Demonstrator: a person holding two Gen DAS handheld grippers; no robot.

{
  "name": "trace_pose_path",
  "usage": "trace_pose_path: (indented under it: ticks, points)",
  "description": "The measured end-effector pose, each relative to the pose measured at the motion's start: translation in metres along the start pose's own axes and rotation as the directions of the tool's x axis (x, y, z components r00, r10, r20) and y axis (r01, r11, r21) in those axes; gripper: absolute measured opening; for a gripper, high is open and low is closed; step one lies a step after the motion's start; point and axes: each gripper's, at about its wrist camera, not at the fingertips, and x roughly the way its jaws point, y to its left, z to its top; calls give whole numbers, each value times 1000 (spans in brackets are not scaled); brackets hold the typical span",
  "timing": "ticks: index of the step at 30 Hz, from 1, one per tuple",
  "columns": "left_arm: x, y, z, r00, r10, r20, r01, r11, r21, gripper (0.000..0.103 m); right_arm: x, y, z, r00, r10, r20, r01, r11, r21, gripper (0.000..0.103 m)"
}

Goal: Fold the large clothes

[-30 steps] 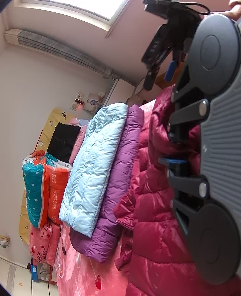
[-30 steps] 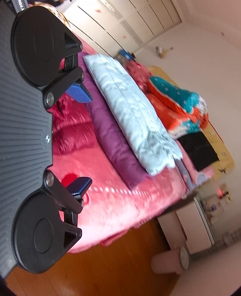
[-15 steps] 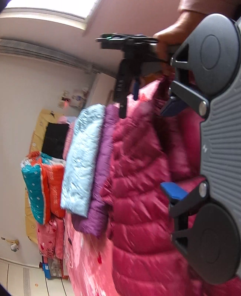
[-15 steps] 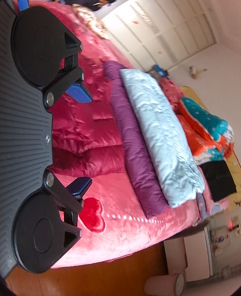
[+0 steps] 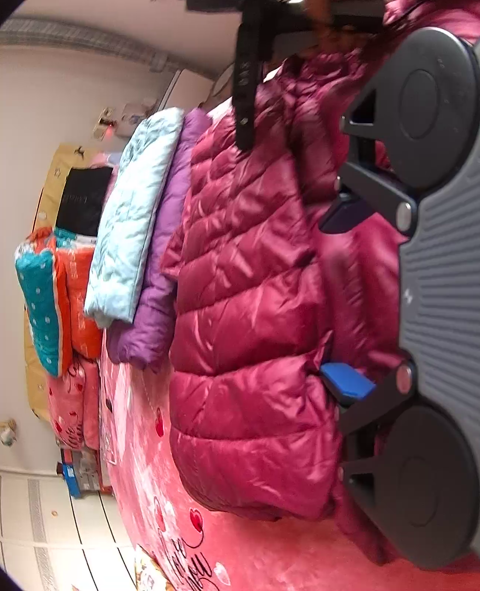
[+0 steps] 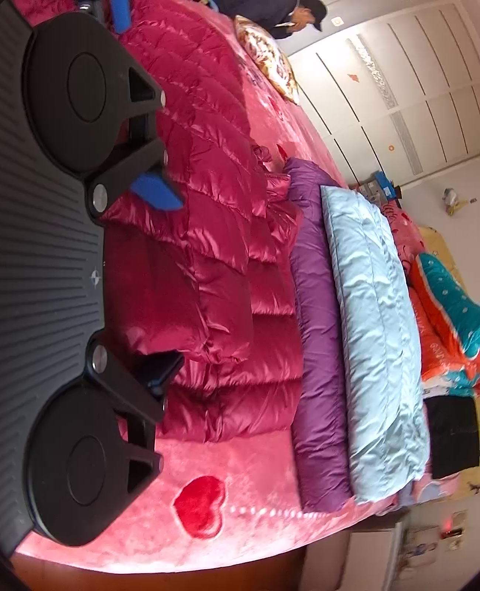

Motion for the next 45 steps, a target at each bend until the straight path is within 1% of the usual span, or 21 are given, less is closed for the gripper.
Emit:
trace_pose_path:
  ticks: [1, 2, 5, 6, 10, 12, 15, 17, 20, 24, 26, 27, 29, 31, 32, 34, 36, 38, 40, 42, 45]
  points:
    - [4, 1, 3, 1000, 4, 5, -4, 1000, 0, 77, 1, 2, 0, 1000, 5, 5, -5, 1000, 2, 83]
    - [8, 3, 6, 1000, 12, 13, -12, 1000, -2, 77, 2, 4, 2, 1000, 9, 12, -9, 1000, 1, 78]
    - [18, 10, 17, 999, 23, 36, -22, 999, -30, 77, 4, 12, 5, 998, -31, 56, 33, 999, -36, 47]
    - [21, 11, 22, 999, 25, 44, -24, 999, -30, 77, 4, 15, 4, 996, -51, 73, 55, 997, -54, 43]
    - [34, 10, 40, 997, 9, 77, -9, 1000, -7, 77, 9, 26, 7, 983, -140, 115, 154, 980, -125, 38]
    - [40, 7, 45, 996, -13, 87, 13, 1000, -3, 77, 9, 30, 7, 970, -197, 142, 220, 960, -171, 37]
    - [48, 0, 42, 996, -68, 56, 69, 997, -18, 78, 7, 22, 10, 951, -261, 167, 290, 939, -186, 37]
    - [50, -8, 34, 994, -105, 30, 106, 994, 1, 78, 3, 13, 14, 937, -302, 177, 331, 928, -169, 37]
    - [46, -19, 22, 990, -138, 5, 138, 990, 38, 78, -1, -5, 18, 930, -331, 158, 351, 927, -128, 37]
    - [38, -19, 14, 988, -153, -30, 153, 988, 13, 78, -4, -19, 14, 935, -332, 122, 346, 931, -115, 37]
    - [28, -22, 13, 989, -146, -33, 146, 989, 19, 78, -5, -24, 14, 940, -322, 113, 333, 937, -101, 38]
    - [22, -24, 14, 988, -148, -34, 148, 989, 21, 78, -7, -26, 14, 940, -322, 114, 333, 939, -89, 43]
    - [11, -29, 18, 986, -164, -29, 165, 986, 25, 78, -14, -32, 15, 935, -331, 126, 339, 939, -49, 75]
    - [-3, -37, 22, 983, -184, -19, 185, 982, 39, 78, -21, -37, 17, 929, -342, 142, 345, 939, 1, 92]
    - [-10, -40, 24, 980, -197, -13, 197, 979, 47, 78, -23, -37, 17, 926, -346, 152, 347, 938, 20, 95]
    - [-22, -46, 31, 977, -213, 14, 212, 976, 58, 79, -28, -37, 19, 919, -346, 187, 342, 938, 58, 99]
    - [-28, -47, 39, 975, -213, 57, 209, 976, 60, 79, -37, -36, 19, 908, -336, 249, 325, 942, 87, 101]
    - [-29, -47, 48, 978, -178, 110, 173, 983, 52, 81, -43, -31, 19, 900, -320, 295, 306, 947, 94, 102]
    - [-24, -42, 59, 982, -91, 163, 88, 996, 26, 84, -42, -23, 19, 903, -289, 318, 277, 957, 84, 103]
    - [-12, -34, 70, 982, 22, 185, -20, 1000, -14, 84, -36, -18, 20, 903, -273, 331, 266, 962, 70, 103]
    - [7, -21, 83, 969, 130, 208, -121, 991, -56, 84, -25, -8, 23, 918, -234, 321, 229, 972, 53, 103]
